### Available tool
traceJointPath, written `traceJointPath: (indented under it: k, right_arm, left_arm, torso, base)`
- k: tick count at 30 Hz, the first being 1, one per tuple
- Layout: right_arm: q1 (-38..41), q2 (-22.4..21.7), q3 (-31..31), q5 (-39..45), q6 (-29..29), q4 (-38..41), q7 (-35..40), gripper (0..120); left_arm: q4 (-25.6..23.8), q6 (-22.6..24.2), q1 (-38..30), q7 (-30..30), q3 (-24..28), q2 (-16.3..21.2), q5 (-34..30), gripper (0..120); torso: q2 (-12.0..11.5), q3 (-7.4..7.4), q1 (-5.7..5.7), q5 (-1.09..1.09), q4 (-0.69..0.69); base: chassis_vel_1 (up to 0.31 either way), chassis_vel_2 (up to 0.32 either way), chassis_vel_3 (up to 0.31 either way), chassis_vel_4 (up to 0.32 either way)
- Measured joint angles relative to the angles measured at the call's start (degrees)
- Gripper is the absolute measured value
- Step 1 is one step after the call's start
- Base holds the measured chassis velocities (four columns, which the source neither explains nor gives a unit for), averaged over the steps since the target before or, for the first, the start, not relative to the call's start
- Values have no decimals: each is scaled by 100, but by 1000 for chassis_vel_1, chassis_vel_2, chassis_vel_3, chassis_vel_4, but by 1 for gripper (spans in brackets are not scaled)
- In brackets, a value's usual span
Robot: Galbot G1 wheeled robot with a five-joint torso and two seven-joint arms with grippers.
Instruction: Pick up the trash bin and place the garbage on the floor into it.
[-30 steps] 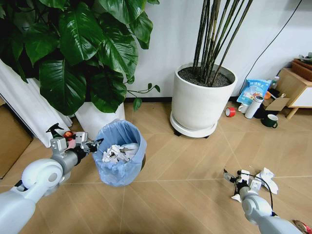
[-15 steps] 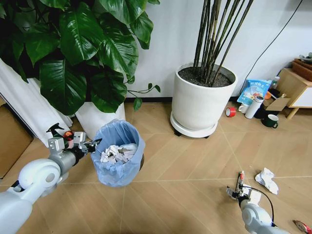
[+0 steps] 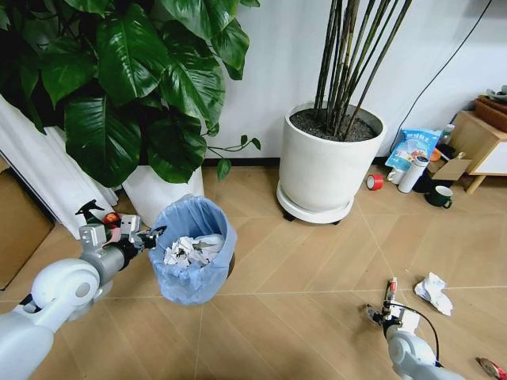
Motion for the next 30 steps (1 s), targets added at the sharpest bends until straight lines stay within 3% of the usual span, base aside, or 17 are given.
traceJointPath:
  k: [2,6,13,19,26,27,28,30]
  right_arm:
    - [2,-20,-9,0,3,-17,14,49]
    - [-5,-31,-1,6,4,-20,21,39]
    - [-102,-47,20,1,55,80,31,10]
    - [-264,-131,49,-130,117,360,-16,0]
    - [-478,-522,149,-953,1162,1282,-1357,0]
    - [-381,-610,124,-1215,1635,1410,-2158,0]
    - [-381,-610,124,-1215,1635,1410,-2158,0]
    - [-109,-691,16,-1421,2220,1504,-3227,0]
  left_arm:
    - [-9,1,19,-4,-31,7,-7,0]
    - [-12,2,28,-4,-41,3,-8,0]
    - [-4,3,-15,-13,5,-46,-1,0]
    - [36,3,-52,-10,26,-63,3,0]
    - [93,3,-123,34,126,-119,18,0]
    - [105,3,-134,44,146,-119,19,0]
    - [105,3,-134,44,146,-119,19,0]
    - [111,1,-155,55,174,-115,19,0]
  torso:
    - [0,0,0,2,0]
    - [0,0,0,4,0]
    - [0,1,0,8,2]
    - [-1,2,0,16,3]
    - [-1,1,1,9,1]
    - [-1,1,1,6,0]
    - [-1,1,1,6,0]
    - [-1,1,1,10,1]
  base:
    - [0,0,0,0]
    - [0,0,0,0]
    - [0,0,0,0]
    - [0,0,0,0]
    - [0,0,0,0]
    - [0,0,0,0]
    - [0,0,0,0]
    - [0,0,0,0]
